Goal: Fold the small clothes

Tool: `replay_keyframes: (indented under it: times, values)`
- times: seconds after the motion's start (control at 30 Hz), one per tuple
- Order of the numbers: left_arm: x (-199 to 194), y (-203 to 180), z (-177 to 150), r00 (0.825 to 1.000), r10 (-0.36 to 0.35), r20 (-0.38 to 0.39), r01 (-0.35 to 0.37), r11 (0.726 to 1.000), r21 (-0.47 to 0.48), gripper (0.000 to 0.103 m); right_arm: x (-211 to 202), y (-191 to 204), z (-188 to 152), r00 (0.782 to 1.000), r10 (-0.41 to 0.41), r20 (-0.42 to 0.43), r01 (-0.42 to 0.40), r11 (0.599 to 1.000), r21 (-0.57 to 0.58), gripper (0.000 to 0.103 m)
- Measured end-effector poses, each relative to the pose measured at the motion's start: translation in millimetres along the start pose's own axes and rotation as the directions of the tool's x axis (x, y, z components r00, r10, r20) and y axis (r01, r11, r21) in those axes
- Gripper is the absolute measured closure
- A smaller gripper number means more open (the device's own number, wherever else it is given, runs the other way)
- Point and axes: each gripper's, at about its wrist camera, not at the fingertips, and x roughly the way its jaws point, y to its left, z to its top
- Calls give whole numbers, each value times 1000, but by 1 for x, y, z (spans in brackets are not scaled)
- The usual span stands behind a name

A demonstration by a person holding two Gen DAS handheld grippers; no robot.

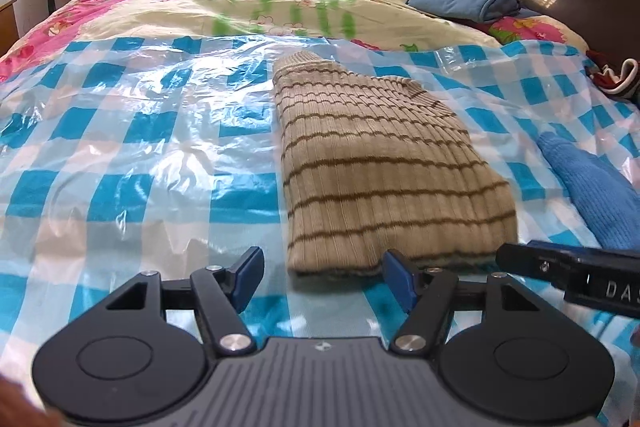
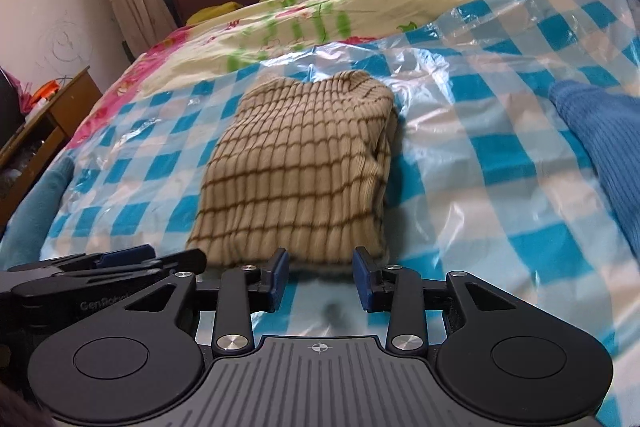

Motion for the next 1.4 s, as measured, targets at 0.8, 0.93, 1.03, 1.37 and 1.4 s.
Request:
replay_keyframes:
  times: [0.8, 0.93, 1.03, 1.37, 1.4]
  values:
    - [-59, -6, -34, 999, 23, 41, -23, 1000, 11, 11, -64, 29, -34, 996, -18, 86, 22, 999, -46, 58]
    - [-54, -7, -43, 999, 39, 20, -40, 999, 21, 10, -57, 24, -44, 997, -41, 70, 43, 999, -27, 57]
    - [-51, -8, -49, 999, 49, 4, -49, 998, 31, 7, -51, 19, -51, 997, -58, 58, 58, 998, -6, 57]
    - [-38, -5, -69, 996, 54, -65, -53, 998, 18, 6, -36, 12, -67, 994, -104, 26, 104, 995, -2, 57]
    - [-37, -5, -70, 996, 51, -69, -49, 999, 19, 6, -36, 12, -68, 994, -103, 23, 103, 995, -4, 57]
